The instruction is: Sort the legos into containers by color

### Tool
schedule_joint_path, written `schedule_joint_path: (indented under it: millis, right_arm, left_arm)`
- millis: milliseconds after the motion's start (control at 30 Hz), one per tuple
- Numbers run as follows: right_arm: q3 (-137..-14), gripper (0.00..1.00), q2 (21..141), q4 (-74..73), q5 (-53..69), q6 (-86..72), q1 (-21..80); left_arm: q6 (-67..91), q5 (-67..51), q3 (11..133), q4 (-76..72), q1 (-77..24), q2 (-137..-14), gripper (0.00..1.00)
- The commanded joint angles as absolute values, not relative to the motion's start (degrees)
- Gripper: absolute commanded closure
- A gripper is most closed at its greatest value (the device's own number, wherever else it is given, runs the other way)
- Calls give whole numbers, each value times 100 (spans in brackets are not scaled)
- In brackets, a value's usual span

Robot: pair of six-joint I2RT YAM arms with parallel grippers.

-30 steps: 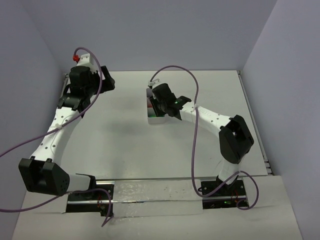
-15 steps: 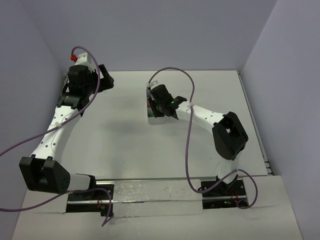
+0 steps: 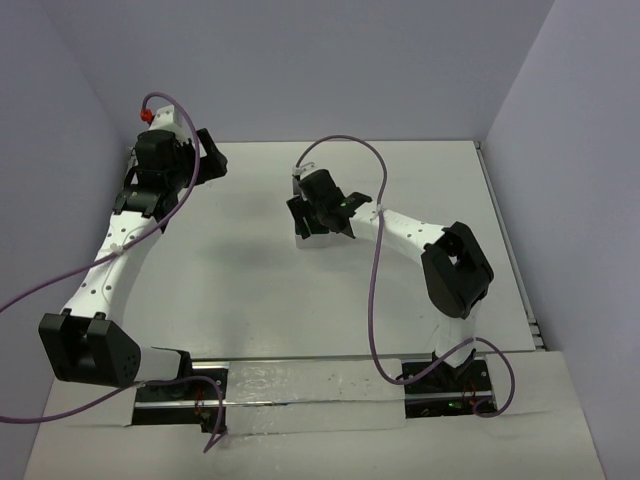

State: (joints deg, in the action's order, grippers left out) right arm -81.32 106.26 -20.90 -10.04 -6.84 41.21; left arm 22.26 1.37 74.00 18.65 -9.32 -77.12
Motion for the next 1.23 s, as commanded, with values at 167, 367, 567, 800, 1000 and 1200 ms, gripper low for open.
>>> schedule_joint_path:
  millis: [167, 367, 567, 800, 1000, 1200]
  right_arm:
    - [-8369, 20, 9858, -2166, -998, -642, 4108]
    - [-8183, 0, 8561, -2182, -705, -426, 3813]
    - [-7805, 0, 7676, -2365, -267, -296, 2640]
    - [-6812, 0, 6670, -2356, 125, -97, 867]
    - [-6175, 0, 6157, -2245, 215, -70, 320]
    - [-6100, 0, 6144, -2230, 246, -216, 308]
  left_arm:
    - [2137, 53, 7603, 1675, -865, -7639, 1]
    - [1575, -193, 7776, 2282, -817, -7690, 1]
    - [911, -799, 7006, 2280, -474, -7229, 1]
    - [786, -694, 6470, 2293, -78, -7058, 1]
    - [720, -654, 6211, 2228, -18, -6899, 1]
    - [774, -517, 6353, 2335, -18, -6988, 1]
